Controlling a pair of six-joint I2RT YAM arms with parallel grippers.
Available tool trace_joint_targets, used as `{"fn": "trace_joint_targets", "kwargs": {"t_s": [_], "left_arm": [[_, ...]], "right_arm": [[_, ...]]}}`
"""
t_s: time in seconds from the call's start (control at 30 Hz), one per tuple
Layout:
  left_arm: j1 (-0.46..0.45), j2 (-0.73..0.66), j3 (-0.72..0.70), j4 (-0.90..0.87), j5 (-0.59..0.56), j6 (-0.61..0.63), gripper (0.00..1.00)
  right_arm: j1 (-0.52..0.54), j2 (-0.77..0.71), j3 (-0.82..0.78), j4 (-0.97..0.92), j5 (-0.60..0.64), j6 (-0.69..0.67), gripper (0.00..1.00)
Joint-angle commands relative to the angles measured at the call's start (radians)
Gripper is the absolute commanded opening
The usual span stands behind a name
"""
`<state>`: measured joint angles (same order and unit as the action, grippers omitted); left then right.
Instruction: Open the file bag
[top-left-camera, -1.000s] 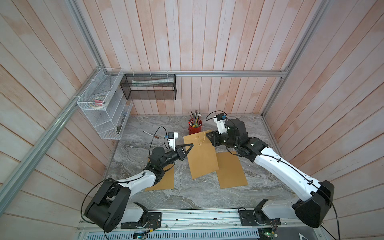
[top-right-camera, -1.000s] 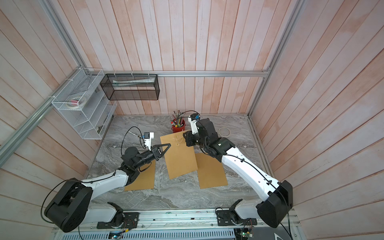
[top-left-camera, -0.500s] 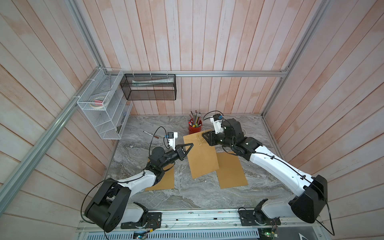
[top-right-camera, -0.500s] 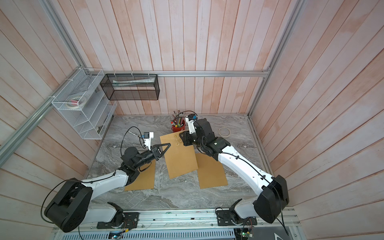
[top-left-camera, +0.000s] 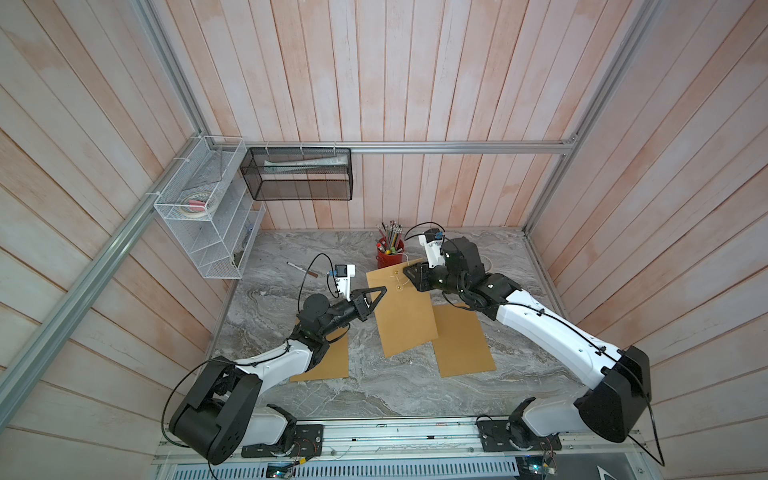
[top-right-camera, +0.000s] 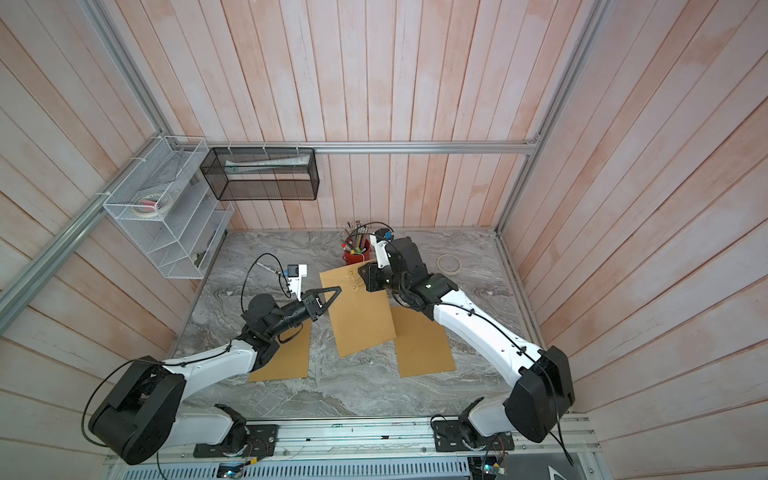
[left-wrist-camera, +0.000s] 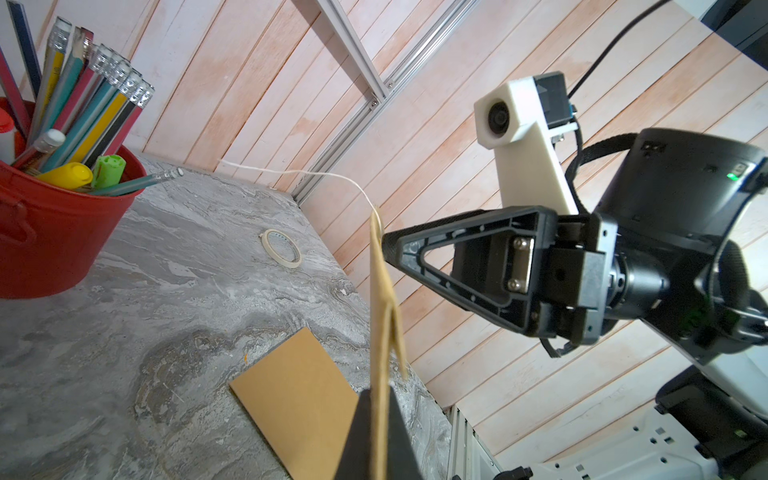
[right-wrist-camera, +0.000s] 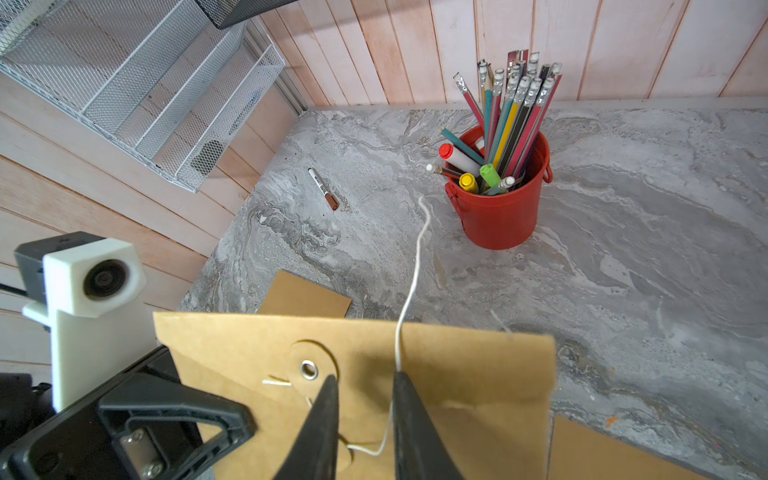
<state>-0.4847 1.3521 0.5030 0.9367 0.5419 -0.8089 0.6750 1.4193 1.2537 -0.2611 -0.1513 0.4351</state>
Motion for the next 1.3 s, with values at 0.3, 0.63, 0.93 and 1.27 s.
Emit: {"fn": "trace_joint_targets", "kwargs": {"t_s": [0.3, 0.63, 0.93, 1.27], "left_arm": [[-0.003, 0.004, -0.015, 0.051, -0.011, -0.015, 0.00], [-0.003, 0.001, -0.017, 0.049, -0.022, -0.015, 0.00], [-0.003, 0.013, -0.009, 0.063, -0.016, -0.021, 0.00], [-0.003, 0.015, -0.015, 0.064, -0.014, -0.021, 0.00]], "right_arm": [[-0.005, -0.044, -0.011, -0.012, 0.022, 0.004, 0.27], [-0.005, -0.088, -0.051, -0.012, 0.025, 0.023, 0.27], [-0.003, -0.065, -0.070, 0.014, -0.011, 0.040, 0.26], [0.008, -0.014, -0.044, 0.028, -0.039, 0.039, 0.22]]}}
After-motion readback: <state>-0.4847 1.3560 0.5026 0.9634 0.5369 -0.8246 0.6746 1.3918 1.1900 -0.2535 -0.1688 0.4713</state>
